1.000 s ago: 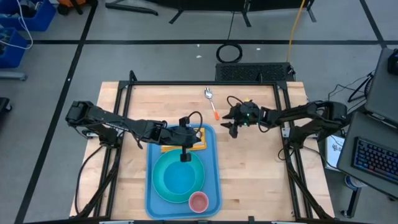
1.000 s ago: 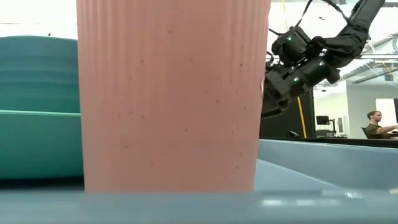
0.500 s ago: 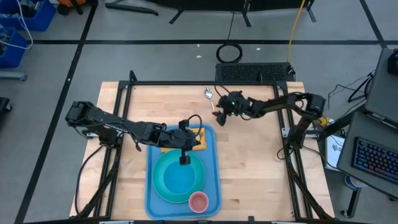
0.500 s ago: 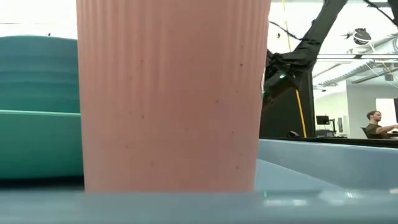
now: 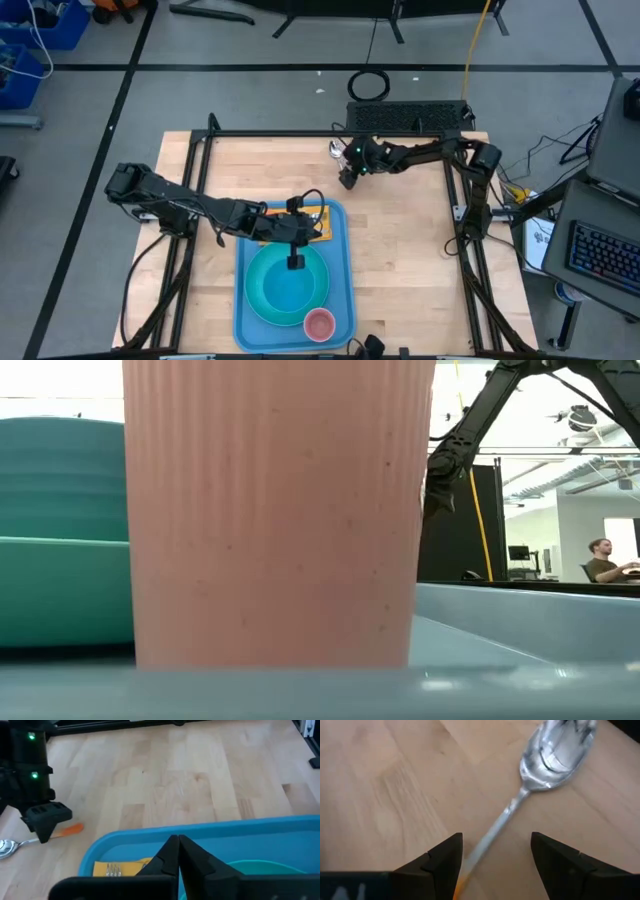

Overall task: Set up tray
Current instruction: Put the orange spoon in between the yellow knife and the orange fork on the yellow napkin on the blue serving tray

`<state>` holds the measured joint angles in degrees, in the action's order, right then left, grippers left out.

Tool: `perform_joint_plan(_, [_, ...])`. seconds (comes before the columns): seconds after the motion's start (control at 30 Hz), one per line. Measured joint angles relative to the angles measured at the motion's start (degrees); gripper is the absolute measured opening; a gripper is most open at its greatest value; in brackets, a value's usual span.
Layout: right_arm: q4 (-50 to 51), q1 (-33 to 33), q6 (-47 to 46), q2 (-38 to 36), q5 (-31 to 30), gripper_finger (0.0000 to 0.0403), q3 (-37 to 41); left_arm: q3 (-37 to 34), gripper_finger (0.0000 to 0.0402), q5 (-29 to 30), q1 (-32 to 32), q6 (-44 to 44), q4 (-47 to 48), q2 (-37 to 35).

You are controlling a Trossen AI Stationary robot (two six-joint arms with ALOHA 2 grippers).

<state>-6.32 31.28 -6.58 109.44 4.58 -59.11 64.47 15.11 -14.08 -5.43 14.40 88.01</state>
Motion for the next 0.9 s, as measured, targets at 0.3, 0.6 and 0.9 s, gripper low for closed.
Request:
perform_joint_plan(0.3, [0.6,2.2,0.0,-0.1,4.7,0.0202,0.0,0.0,0.0005,1.5,-0.3,-0.7,0.2,0.0])
perform_joint_plan(0.6, [1.1,2.0,0.2,-0.1,6.2,0.0174,-1.3,0.0,0.0024,1.5,-0.2,0.4,-0.8,0.0])
perform_joint_plan(0.9, [4.3,1.4,2.3,2.2,4.6,0.0158,-4.0,0.0,0.0004,1.5,-0.1,0.7,-0.7,0.0])
